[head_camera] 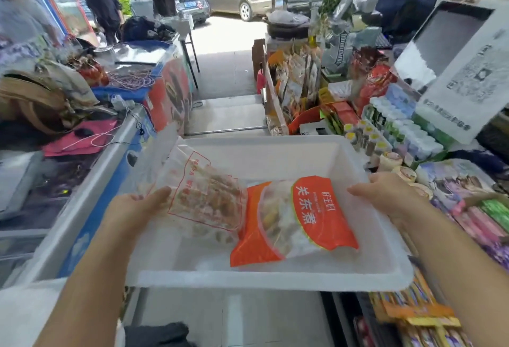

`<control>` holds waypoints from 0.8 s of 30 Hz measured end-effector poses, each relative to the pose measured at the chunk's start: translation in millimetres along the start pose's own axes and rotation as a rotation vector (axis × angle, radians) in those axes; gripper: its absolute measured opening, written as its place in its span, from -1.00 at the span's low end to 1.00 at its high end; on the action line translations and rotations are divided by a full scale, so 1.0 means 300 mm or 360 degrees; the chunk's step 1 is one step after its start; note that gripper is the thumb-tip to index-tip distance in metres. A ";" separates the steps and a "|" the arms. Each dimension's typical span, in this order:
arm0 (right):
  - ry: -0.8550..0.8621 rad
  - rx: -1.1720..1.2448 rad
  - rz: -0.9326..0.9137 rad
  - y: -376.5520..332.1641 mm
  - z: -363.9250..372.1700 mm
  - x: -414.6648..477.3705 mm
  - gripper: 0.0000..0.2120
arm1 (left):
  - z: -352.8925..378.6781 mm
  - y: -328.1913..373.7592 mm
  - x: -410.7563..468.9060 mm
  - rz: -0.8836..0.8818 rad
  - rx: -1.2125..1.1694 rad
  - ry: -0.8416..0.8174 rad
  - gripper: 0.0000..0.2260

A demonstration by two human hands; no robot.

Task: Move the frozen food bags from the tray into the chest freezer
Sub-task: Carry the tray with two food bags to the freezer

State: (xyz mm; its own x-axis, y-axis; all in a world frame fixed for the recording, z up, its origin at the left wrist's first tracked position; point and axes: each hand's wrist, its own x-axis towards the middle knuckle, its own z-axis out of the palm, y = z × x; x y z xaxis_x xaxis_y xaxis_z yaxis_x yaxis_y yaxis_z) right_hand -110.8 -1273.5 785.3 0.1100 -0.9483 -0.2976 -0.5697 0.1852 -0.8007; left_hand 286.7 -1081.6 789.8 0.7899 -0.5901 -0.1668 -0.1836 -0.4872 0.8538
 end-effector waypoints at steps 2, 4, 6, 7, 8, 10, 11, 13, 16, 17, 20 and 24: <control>0.0005 0.0023 0.0035 -0.064 0.044 0.113 -0.86 | 0.024 0.037 0.115 -0.0016 -0.0032 0.0002 -0.63; -0.0010 -0.0020 0.0018 -0.119 0.080 0.238 -0.87 | 0.060 0.065 0.237 -0.0032 -0.0057 0.0014 -0.65; -0.0026 0.0024 -0.0011 -0.162 0.115 0.374 -0.87 | 0.104 0.091 0.359 -0.0062 -0.0036 0.0046 -0.63; -0.0033 0.0038 -0.0023 -0.180 0.132 0.446 -0.87 | 0.128 0.103 0.420 -0.0084 -0.0028 0.0061 -0.61; -0.0042 0.0030 -0.0031 -0.201 0.149 0.518 -0.87 | 0.154 0.114 0.479 -0.0100 -0.0017 0.0082 -0.59; -0.0093 0.0023 -0.0038 -0.252 0.180 0.658 -0.92 | 0.203 0.136 0.590 -0.0119 0.0000 0.0114 -0.58; -0.0113 0.0035 -0.0032 -0.280 0.193 0.729 -0.89 | 0.228 0.150 0.645 -0.0129 0.0003 0.0126 -0.58; -0.0123 0.0017 -0.0023 -0.334 0.217 0.858 -0.87 | 0.273 0.184 0.753 -0.0124 0.0024 0.0149 -0.58; -0.0153 0.0011 -0.0047 -0.417 0.251 1.035 -0.88 | 0.329 0.249 0.911 -0.0130 0.0079 0.0160 -0.58; -0.0171 0.0002 -0.0041 -0.447 0.265 1.093 -0.87 | 0.347 0.267 0.966 -0.0129 0.0103 0.0171 -0.59; -0.0203 -0.0010 -0.0023 -0.537 0.318 1.264 -0.86 | 0.402 0.318 1.145 -0.0116 0.0103 0.0187 -0.61; -0.0166 -0.0034 -0.0044 -0.656 0.427 1.527 -0.87 | 0.477 0.354 1.437 -0.0098 0.0112 0.0185 -0.63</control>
State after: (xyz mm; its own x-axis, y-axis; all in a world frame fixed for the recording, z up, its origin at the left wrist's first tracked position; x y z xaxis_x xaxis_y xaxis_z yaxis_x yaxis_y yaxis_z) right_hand 156.1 -1711.2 740.0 0.2093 -0.9209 -0.3287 -0.5822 0.1528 -0.7986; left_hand 524.1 -1479.9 737.8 0.8628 -0.4810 -0.1559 -0.1703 -0.5667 0.8061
